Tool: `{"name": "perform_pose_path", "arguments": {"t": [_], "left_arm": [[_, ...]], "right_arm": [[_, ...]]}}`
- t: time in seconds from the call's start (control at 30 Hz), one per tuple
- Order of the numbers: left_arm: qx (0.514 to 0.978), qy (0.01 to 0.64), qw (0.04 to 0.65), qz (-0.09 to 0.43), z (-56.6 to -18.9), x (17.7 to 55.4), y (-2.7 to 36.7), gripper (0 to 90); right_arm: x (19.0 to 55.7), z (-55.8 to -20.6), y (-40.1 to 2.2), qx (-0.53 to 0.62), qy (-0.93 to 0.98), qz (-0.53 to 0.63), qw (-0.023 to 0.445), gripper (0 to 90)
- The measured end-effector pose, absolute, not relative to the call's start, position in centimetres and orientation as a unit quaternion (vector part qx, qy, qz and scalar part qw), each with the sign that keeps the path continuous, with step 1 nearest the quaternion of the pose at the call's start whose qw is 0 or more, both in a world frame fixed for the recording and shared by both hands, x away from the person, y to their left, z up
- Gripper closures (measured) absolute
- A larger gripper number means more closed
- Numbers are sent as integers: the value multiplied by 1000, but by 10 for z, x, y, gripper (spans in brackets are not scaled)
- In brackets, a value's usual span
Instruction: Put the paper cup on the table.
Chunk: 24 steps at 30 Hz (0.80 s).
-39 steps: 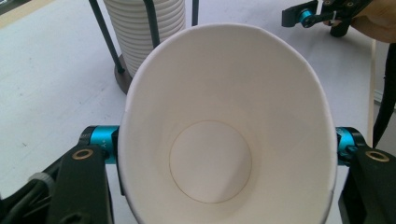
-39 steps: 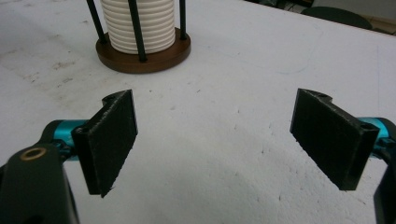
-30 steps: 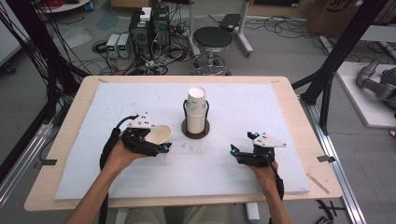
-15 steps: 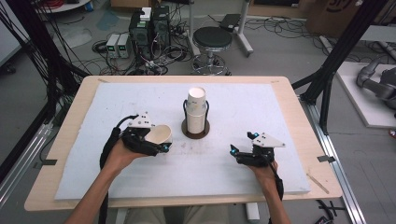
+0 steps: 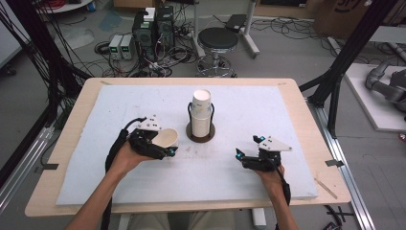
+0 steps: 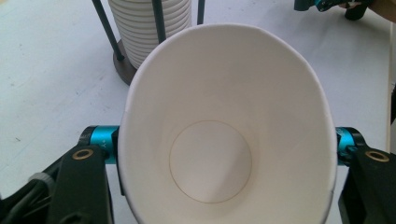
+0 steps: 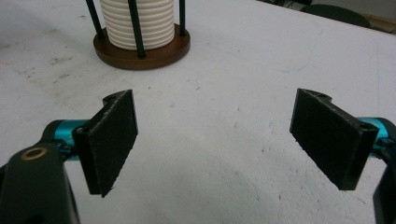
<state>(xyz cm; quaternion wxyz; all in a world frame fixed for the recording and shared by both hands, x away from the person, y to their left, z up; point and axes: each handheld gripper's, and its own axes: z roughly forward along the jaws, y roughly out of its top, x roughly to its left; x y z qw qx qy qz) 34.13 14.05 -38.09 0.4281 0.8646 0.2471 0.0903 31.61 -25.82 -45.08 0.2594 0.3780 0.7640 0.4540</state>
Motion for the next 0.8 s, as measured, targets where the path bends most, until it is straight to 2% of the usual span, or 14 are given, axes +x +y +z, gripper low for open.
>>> {"name": "perform_pose_path", "arguments": {"t": [0.8], "left_arm": [[897, 229, 368, 89, -400, 359, 111, 326]], "right_arm": [[316, -451, -258, 379, 764, 453, 260, 155]]}}
